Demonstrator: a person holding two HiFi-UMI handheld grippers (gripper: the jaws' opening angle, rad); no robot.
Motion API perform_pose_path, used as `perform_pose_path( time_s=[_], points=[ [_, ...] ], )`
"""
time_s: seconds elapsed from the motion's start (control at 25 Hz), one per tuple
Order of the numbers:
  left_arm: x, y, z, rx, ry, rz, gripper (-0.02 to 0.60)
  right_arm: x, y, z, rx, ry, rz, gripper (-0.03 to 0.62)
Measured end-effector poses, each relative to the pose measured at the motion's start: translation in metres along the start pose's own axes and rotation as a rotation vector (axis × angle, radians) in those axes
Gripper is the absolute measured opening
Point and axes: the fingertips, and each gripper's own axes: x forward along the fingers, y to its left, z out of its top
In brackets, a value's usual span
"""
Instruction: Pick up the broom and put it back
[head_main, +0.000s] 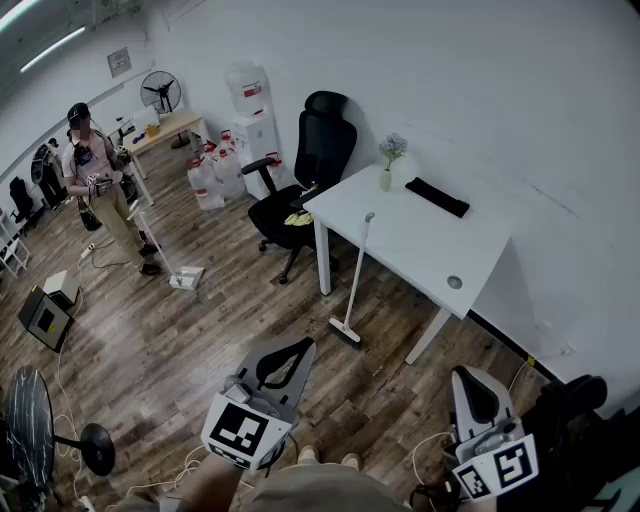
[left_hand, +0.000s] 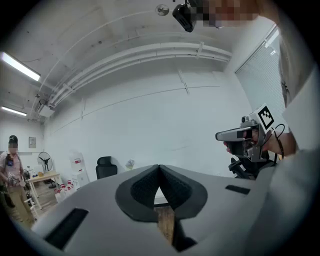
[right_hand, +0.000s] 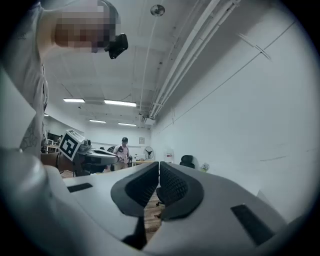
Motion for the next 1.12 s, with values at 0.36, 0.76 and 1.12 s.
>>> perform_pose_path(
  time_s=[0.36, 0.76, 1.12],
  points=[
    [0.016, -0.013, -0.007, 0.008, 0.013, -0.001, 0.015, -0.007, -0.023, -0.007, 0.017, 0.014, 0.003, 0.034],
    [0.028, -0.029, 0.016, -0.014, -0.068, 0.039, 0.13, -0.016, -0.042, -0.027, 0.011, 0.068, 0.031, 0.034],
    [0.048, -0.023, 0.007, -0.013, -0.051, 0.034, 0.255, -0.004, -0.057, -0.041, 0.022, 0.088, 0.029, 0.034]
  ],
)
